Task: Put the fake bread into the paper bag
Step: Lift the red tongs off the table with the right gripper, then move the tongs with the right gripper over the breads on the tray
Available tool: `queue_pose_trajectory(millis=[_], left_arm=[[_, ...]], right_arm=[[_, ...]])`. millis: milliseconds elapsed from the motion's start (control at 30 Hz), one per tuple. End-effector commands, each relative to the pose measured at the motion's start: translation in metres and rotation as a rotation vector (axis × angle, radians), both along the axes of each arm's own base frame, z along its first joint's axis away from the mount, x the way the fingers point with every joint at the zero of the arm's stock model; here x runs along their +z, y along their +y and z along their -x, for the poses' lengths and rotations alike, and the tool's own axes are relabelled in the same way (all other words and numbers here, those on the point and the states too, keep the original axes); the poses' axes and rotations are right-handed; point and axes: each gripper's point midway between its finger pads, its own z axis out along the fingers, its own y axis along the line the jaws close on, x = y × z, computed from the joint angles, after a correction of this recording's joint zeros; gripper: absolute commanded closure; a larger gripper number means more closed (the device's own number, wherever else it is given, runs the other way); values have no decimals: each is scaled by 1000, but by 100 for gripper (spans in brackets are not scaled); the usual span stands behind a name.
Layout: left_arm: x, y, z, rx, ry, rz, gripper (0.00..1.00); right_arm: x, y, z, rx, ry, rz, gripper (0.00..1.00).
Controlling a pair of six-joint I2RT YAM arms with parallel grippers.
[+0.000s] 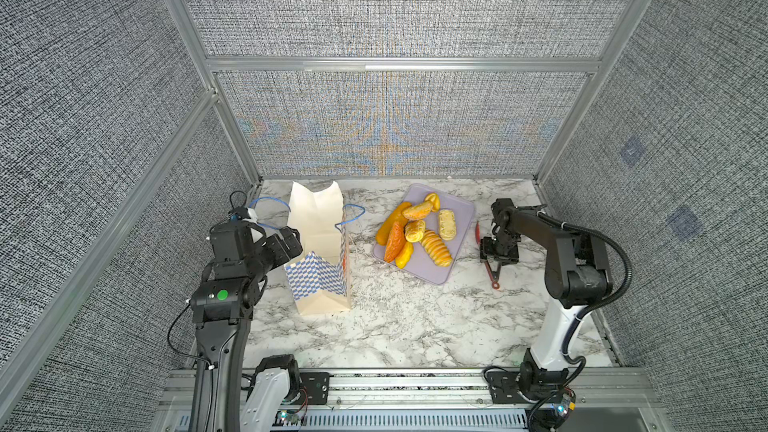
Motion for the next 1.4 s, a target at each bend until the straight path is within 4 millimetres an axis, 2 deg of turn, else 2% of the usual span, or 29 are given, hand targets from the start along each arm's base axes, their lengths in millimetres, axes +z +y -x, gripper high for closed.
queue_pose_trajectory(millis=[0,133,233,533,800,1100,1233,1367], left_arm=[[5,-1,0,-9,-15,-4,2],[7,-1,1,-8,-18,-5,2],[9,-1,1,-7,-20,-6,2],[16,1,0,2,-33,-4,2],[23,4,3,10,-34,-26,1],[32,7,1,5,-7,-64,1],[35,7,-3,-2,5,-71,1],[41,8,-3,-1,7,-80,1]], right_arm=[[1,-7,7,-14,8,38,37],[17,-10,9,-25,-32,48,41],[36,-10,10,-37,-80,47,43],[110,-1,15,-47,-246,-11,48],[178,12,29,-37,-403,-93,51],[236,53,54,81,-533,-234,53],[249,73,65,161,-550,-274,53],[255,92,73,220,-544,-316,53]])
